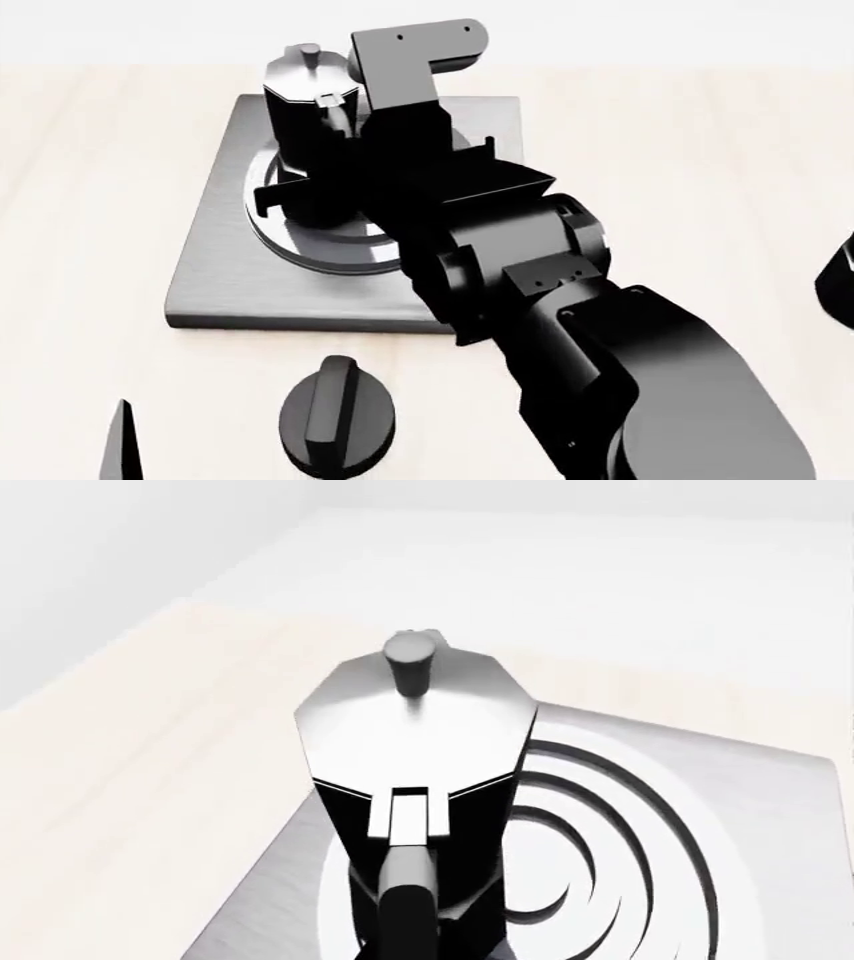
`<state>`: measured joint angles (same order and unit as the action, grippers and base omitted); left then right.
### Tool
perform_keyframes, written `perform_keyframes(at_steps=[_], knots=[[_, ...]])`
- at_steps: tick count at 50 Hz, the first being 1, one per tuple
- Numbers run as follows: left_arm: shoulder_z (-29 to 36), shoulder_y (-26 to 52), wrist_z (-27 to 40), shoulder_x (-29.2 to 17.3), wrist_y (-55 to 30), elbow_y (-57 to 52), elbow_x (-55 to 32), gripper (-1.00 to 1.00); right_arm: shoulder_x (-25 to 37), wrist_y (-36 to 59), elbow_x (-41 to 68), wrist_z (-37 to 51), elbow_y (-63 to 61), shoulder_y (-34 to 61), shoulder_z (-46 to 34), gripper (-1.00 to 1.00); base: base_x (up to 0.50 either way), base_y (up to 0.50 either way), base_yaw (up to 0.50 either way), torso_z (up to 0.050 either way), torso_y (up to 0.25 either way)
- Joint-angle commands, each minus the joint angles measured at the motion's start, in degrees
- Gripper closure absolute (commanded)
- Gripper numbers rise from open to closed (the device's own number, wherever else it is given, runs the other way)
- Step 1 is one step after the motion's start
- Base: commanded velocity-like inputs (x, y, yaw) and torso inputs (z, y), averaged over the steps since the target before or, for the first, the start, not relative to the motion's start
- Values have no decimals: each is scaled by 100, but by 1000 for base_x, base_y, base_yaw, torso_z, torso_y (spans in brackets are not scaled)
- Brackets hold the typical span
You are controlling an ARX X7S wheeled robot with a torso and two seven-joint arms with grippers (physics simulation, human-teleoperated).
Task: Put both moka pots on the stove.
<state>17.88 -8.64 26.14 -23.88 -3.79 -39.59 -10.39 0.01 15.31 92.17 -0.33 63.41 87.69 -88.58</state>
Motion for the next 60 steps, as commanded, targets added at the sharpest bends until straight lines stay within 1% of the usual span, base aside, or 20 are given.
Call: perform_keyframes(at_steps=[1,4,5,17,20,23,24,25,29,30,37,42,45,46,49,50,51,55,57,60], knots=[[17,-17,1,-2,123,37,17,-100,0,-76,71,9,33,-96,-175,100,0,0,0,0,0],[18,-18,12,-5,124,32,23,-100,0,-49,56,3,44,-114,-186,100,4,0,1,0,0],[20,-16,14,-6,120,28,25,-100,0,-30,44,17,53,-122,-195,-100,0,0,0,0,0],[16,-8,19,-26,149,53,0,-100,62,-259,-46,-253,221,-37,-154,-100,0,0,0,0,0],[22,-17,24,-32,159,44,8,-100,1253,-580,-102,737,-2051,-46,-52,-100,0,0,0,0,0],[36,-19,38,-39,136,18,35,-100,2174,-808,-202,1454,-3808,-45,37,-100,0,0,0,0,0],[37,-23,42,-40,140,13,40,-100,2351,-798,-152,1513,-4149,-55,65,-100,0,0,0,0,0],[47,-17,44,-39,122,10,48,-100,2725,-884,-263,1763,-4854,-68,61,-100,0,0,0,0,0],[72,-7,52,-39,94,-7,67,-100,3559,-1005,-351,2153,-6228,-164,78,-100,0,0,0,0,0],[73,-6,54,-40,94,-7,67,-100,3564,-1004,-351,2158,-6237,-165,80,-100,0,0,0,0,0],[92,19,60,-46,60,-23,68,-100,4481,-1336,-440,2214,-7439,-409,164,-100,0,0,0,0,0],[97,26,65,-52,48,-40,54,-100,5049,-1882,-675,2421,-8073,-648,358,-100,0,0,0,0,0],[110,36,68,-52,39,-30,64,-100,5282,-1895,-898,2631,-8184,-630,360,-100,0,0,0,0,0],[114,36,65,-53,44,-27,62,-100,5357,-1860,-932,2474,-8229,-605,344,-100,0,0,0,0,0],[117,43,71,-53,39,-28,58,-100,5638,-2183,-1297,2603,-8325,-724,418,-100,0,0,0,0,0],[118,44,71,-53,41,-28,53,-100,5708,-2220,-1494,2517,-8367,-719,407,-100,0,0,0,0,0],[123,45,70,-53,41,-25,53,-100,5860,-2373,-2075,2582,-8408,-740,405,-100,0,0,0,0,0],[109,26,92,-60,56,-49,54,-100,6290,-2301,-2063,2431,-8463,-702,407,-100,0,0,0,0,0],[117,26,94,-62,57,-52,61,-100,6546,-2517,-2112,2402,-8438,-807,440,-100,0,0,0,0,0],[125,33,88,-58,83,-11,57,-100,6821,-2494,-2373,2710,-8427,-842,427,-100,0,0,0,0,0]])
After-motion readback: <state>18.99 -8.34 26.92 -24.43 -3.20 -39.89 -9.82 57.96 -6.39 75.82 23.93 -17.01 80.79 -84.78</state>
